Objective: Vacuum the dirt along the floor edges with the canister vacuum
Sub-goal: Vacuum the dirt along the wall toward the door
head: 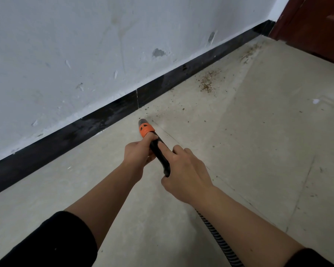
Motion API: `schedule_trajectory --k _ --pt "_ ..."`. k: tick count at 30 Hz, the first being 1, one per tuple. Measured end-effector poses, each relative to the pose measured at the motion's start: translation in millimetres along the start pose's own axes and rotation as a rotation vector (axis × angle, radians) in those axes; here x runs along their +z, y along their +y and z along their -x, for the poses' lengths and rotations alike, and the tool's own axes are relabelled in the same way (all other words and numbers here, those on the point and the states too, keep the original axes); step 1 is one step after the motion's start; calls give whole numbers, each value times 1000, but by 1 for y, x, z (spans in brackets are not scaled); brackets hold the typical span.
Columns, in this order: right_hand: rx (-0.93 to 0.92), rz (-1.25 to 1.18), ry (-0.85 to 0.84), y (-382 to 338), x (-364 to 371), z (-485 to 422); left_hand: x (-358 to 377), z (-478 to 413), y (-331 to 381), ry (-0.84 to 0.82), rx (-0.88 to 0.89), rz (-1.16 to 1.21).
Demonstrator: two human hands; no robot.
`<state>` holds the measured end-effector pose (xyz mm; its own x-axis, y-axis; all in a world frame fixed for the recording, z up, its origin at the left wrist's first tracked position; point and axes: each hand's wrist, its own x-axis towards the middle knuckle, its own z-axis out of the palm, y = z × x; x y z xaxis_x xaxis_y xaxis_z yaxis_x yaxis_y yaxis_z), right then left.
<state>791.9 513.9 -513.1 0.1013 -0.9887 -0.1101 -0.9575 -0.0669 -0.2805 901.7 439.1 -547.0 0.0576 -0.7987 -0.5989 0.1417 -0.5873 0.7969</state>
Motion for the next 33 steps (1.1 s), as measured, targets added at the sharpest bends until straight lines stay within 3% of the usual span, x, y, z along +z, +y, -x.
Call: schedule_trajectory --k 33 --pt "99 90 -23 42 -24 71 47 48 -38 -175 -67 14"
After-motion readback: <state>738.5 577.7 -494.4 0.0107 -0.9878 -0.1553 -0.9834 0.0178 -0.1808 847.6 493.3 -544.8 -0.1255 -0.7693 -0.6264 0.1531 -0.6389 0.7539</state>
